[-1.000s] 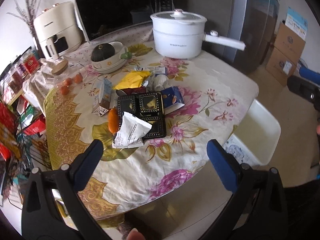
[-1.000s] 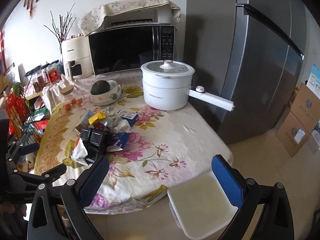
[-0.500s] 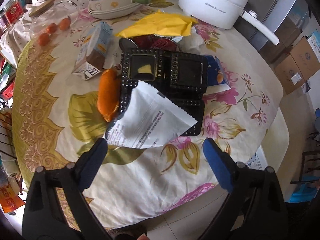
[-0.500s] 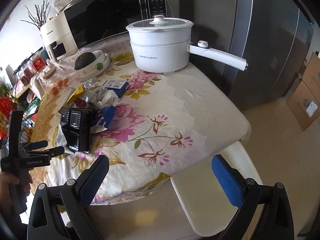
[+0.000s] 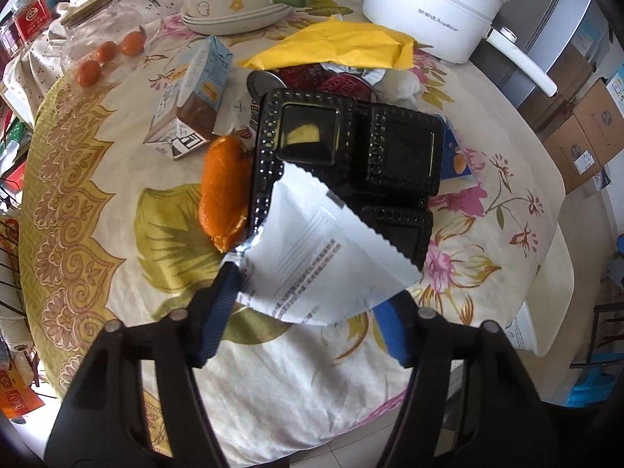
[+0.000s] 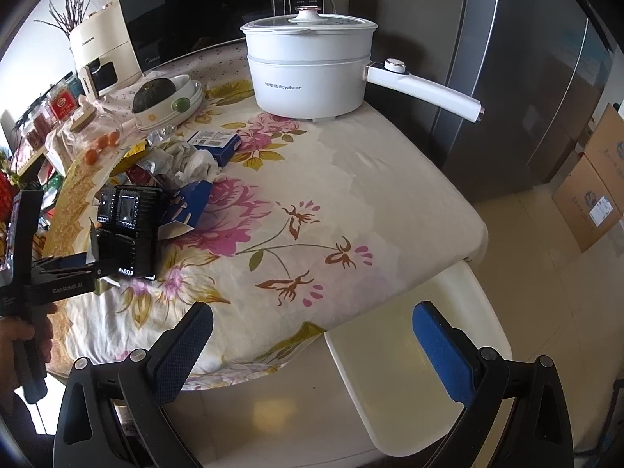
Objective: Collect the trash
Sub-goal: 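Grasp the black plastic tray with the right tool while the left tool holds the paper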
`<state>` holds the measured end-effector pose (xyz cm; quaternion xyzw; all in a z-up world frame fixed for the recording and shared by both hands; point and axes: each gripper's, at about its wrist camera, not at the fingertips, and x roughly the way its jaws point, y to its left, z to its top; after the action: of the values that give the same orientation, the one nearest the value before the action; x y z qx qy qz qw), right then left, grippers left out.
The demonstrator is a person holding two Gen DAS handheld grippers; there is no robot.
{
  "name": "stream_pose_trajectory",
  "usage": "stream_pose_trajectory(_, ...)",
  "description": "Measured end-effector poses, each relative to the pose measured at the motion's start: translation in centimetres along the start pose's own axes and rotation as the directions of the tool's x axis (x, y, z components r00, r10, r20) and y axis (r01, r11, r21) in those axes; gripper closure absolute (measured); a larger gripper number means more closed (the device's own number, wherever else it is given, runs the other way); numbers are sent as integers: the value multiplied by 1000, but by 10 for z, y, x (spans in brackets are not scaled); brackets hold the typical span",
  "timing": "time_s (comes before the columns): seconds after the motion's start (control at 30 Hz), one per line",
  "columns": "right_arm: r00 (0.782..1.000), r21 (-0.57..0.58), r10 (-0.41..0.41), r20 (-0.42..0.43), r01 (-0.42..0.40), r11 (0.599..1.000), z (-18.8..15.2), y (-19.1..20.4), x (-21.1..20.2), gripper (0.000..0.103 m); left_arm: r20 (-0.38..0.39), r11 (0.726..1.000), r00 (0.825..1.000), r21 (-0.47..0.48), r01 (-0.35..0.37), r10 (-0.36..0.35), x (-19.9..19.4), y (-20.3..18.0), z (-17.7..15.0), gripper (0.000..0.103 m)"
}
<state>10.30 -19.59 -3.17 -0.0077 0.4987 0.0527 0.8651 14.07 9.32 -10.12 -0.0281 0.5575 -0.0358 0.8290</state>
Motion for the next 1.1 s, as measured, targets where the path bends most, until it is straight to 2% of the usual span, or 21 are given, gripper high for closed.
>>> stream_pose_trajectory(0.17,1000,-26,14,-10,-15,1000,4,24,11,0,12,999,999,-34,31,-30,-16,14,-7,56)
stream_pose_trajectory(0.2,1000,-34,21,-12,-21,999,5,30,14,0,18,999,999,-35,32,-32,-20,17,-8,56)
stream_pose_trajectory(0.3,999,-46,41,-21,-42,998,9,54,24,0,34,998,999,-41,38,-37,-33,27,-13,57)
stream_pose_trajectory(0.53,986,-30,149,-70,-151,988,16,116,59,0,56,998,998,-61,31,-28,-55,57,-30,57)
stream_pose_trajectory(0.73,976,-26,206,-77,-208,978,21,159,87,0,76,996,997,-89,4,3,-68,82,-43,57)
stream_pose_trajectory(0.97,979,19,194,-65,-193,981,26,189,105,0,85,992,996,-124,-4,15,-76,104,-49,57)
stream_pose_trajectory(1.1,979,52,200,-22,-199,979,29,199,106,0,73,992,997,-128,-18,27,-72,108,-49,57)
